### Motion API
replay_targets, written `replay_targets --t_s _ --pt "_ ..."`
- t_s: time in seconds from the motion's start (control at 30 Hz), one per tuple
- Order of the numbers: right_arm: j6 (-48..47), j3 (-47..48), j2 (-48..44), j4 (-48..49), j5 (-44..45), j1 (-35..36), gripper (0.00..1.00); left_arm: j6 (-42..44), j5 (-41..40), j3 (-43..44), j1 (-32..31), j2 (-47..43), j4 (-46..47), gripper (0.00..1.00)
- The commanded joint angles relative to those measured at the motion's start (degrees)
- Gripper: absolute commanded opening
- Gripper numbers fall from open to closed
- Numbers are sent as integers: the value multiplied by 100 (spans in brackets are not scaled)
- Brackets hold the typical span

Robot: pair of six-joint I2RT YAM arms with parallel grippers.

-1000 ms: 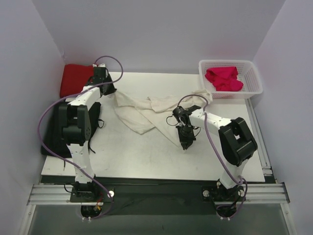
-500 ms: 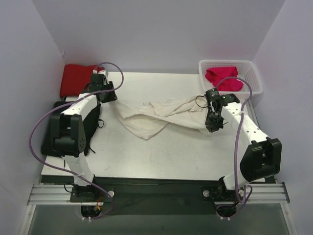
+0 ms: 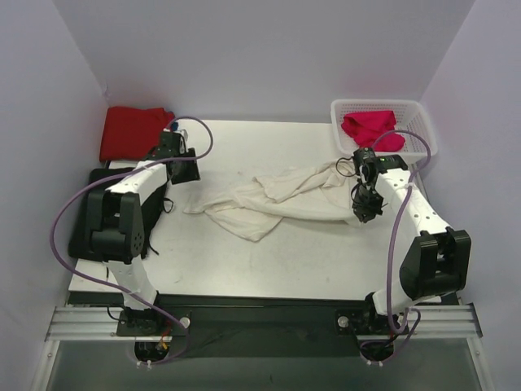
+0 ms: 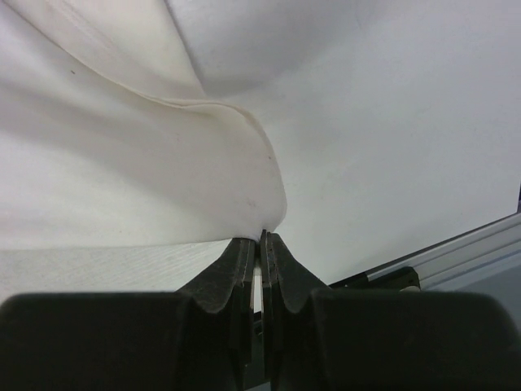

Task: Fold and stack the t-shirts
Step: Flatten out the tshirt

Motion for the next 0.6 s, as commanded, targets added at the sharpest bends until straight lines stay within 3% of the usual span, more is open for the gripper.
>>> replay_targets --t_s 0.0,0.27,0.57 --pt "-131 155 86 -398 301 -146 0 1 -341 269 -62 -347 -825 56" --pt "-193 260 332 -345 301 -190 0 -658 -554 -652 -71 -1243 -1811 49" --pt "-175 85 377 -187 28 -190 0 -1238 -131 -1717 -97 -1508 -1258 46"
